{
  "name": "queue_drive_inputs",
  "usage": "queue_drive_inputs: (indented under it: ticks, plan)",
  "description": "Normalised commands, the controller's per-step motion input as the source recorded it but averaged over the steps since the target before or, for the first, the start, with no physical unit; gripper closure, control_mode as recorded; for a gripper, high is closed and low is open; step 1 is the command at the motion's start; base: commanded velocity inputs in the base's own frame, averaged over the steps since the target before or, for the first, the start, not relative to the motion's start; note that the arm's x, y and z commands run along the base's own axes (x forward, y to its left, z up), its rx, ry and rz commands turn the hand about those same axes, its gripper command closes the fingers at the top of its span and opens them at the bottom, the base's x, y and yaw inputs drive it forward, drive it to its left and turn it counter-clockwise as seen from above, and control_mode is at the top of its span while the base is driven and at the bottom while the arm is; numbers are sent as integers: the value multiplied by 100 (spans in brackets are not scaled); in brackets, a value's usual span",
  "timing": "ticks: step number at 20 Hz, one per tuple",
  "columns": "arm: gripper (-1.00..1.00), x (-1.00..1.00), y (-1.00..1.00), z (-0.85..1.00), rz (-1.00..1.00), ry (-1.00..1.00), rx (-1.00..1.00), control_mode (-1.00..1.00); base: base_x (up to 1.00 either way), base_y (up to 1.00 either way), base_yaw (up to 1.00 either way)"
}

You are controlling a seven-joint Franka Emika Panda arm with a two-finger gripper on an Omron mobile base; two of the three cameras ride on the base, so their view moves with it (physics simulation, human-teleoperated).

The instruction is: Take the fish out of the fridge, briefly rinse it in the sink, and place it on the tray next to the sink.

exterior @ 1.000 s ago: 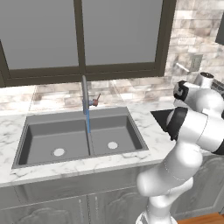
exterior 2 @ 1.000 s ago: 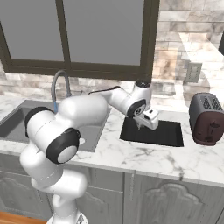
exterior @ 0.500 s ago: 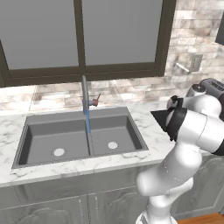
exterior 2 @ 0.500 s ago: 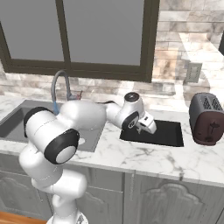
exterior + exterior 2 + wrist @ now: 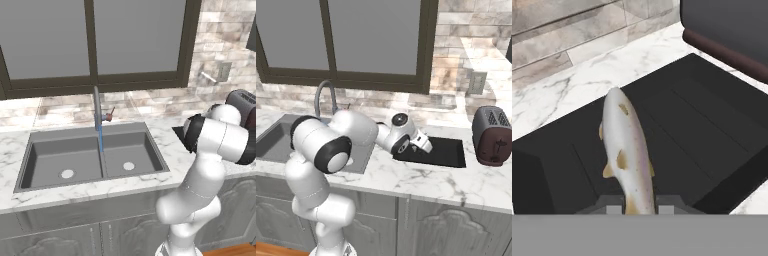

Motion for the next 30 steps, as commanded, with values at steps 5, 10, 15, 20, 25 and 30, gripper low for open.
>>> queue_drive_inputs:
  ticks: [5,10,15,20,25,30]
  plan:
    - [-100,16,-3,0,-2,0,0,-100,0,0,0]
    - [-100,-2,0,80,-1,-6,1,-100,0,0,0]
    - [-100,-9,0,100,0,-15,0,-100,0,0,0]
    - [-100,-57,9,100,0,-19,0,-100,0,0,0]
    - [-100,-100,31,89,0,-36,-2,-100,0,0,0]
    - [-100,-100,46,23,1,-39,-6,-100,0,0,0]
